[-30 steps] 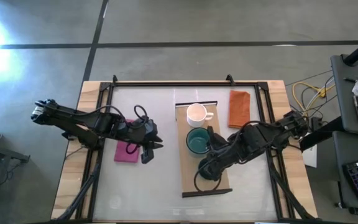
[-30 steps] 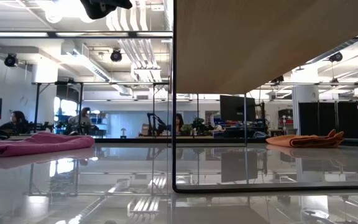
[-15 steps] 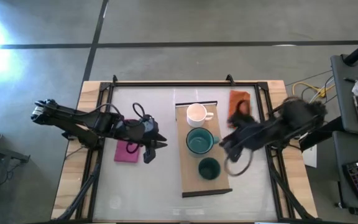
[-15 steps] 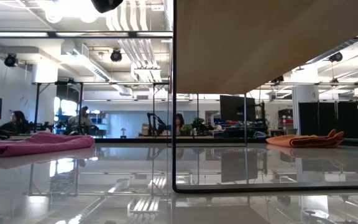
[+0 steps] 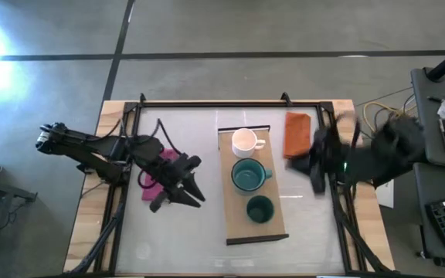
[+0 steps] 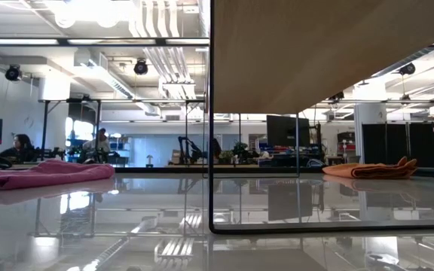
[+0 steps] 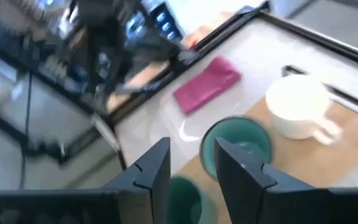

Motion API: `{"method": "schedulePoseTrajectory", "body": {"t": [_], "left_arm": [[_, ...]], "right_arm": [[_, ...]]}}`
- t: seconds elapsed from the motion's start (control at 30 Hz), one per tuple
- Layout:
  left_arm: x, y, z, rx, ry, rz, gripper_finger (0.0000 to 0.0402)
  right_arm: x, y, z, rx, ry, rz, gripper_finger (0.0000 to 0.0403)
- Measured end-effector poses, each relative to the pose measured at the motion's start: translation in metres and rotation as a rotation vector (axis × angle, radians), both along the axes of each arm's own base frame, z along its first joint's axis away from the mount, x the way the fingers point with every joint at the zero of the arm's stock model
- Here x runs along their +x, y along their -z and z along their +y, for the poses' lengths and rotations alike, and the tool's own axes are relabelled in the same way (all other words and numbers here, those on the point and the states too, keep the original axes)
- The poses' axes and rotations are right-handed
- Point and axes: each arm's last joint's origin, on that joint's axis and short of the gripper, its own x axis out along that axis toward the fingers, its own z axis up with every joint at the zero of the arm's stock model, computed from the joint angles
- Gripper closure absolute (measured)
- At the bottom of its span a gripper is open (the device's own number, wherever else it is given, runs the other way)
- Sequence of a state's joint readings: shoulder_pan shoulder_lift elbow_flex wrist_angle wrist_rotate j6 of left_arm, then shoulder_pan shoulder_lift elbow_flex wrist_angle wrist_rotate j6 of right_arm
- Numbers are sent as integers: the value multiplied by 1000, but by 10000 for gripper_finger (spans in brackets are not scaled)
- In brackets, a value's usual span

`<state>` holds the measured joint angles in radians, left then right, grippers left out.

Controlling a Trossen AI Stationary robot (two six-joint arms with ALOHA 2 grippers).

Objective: Stack small to large cups/mugs on shelf
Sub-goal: Return to Home Position

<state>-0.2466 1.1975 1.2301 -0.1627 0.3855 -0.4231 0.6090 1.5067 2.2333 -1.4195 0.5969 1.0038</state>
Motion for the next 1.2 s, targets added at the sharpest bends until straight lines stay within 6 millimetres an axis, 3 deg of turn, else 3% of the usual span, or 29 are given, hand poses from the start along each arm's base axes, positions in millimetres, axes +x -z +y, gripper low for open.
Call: {"method": "schedulePoseTrajectory", "body": {"t": [0.13,0.2,0.4,0.57,0.77,0.87,1.07,1.2], "left_arm": [[-17,-10,5,11,-42,-77,316],[-32,-16,12,14,-65,-140,316],[-85,-1,38,6,-214,-269,316],[-118,21,46,-20,-237,-447,316],[-128,48,49,-18,-262,-532,316],[-129,57,49,5,-285,-531,316],[-125,69,54,60,-484,-505,316],[-124,71,59,90,-569,-499,316]], "right_arm": [[7,20,22,-112,-52,23,285],[-5,25,21,-155,-19,-6,284],[-64,48,-2,-153,10,-105,290],[-99,56,-37,-136,-59,-325,291],[-124,70,-67,-210,-286,-712,290],[-141,87,-86,-258,-314,-868,293],[-144,147,-95,-247,-213,-820,298],[-142,175,-95,-201,-171,-838,296]]}}
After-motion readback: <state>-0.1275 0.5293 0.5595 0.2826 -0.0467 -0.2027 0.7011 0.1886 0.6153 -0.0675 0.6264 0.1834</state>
